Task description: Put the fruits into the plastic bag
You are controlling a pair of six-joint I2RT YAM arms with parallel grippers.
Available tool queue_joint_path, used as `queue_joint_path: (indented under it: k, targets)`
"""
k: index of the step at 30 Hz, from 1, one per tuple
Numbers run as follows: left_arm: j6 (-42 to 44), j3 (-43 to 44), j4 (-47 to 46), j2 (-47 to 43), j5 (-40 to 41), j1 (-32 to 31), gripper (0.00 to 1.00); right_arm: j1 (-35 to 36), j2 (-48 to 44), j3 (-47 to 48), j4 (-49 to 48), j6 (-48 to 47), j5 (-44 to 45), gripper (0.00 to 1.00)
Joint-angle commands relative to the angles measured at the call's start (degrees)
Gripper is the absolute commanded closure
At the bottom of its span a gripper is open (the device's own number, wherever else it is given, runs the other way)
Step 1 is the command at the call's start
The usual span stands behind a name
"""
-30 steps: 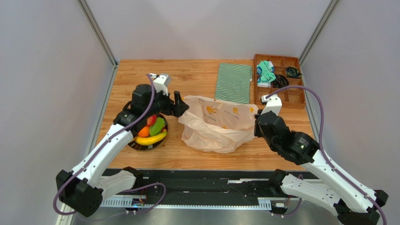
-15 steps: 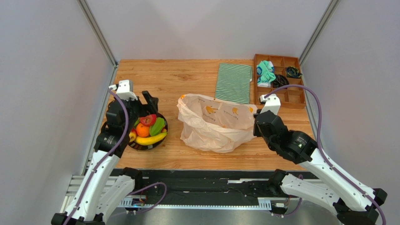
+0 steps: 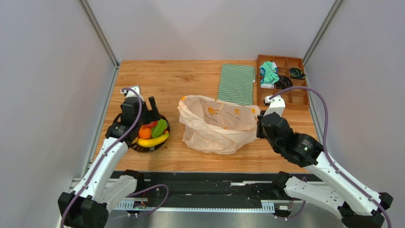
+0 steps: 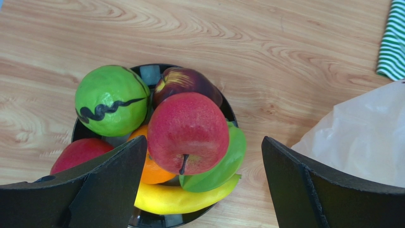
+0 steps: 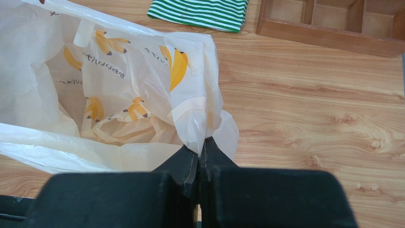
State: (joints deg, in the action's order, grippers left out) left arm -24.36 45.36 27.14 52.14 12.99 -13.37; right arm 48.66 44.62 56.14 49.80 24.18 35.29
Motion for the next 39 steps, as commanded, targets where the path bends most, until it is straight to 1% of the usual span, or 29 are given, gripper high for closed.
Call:
queue_joint_path:
  k: [1,5,14,29,32,35,39]
  targets:
    - [-0.69,0.60,0.20,1.64,2.56,0.09,0.01,-0.15,-1.29,-0.15,-2.52,0.51,-0.39,1.00]
    - [-0.69,0.43,-0.59,3.84,-0.07,1.15,0.01,-0.15,-1.47,-0.24,-2.69,0.60,-1.01,1.00]
    - [-0.60,-0.01,-0.59,5.60,-1.56,2.82,0.01,-0.15,-2.43,-0.42,-2.78,0.69,-1.45,1.00]
    - [-0.78,-2.12,-1.47,7.80,-2.19,3.35,0.01,-0.06,-2.87,-0.77,-3.48,0.95,-2.50,1.00]
    - [-0.87,-2.38,-1.73,7.89,-1.74,3.43,0.04,-0.15,-3.40,-0.77,-3.48,0.86,-2.50,1.00]
    - [-0.52,-2.56,-2.00,7.71,-1.83,3.43,0.11,-0.15,-3.40,-0.86,-3.48,0.95,-2.50,1.00]
    - [-0.51,-2.74,-1.91,6.93,-1.83,3.43,0.28,-0.15,-3.14,-1.03,-3.48,0.95,-2.50,1.00]
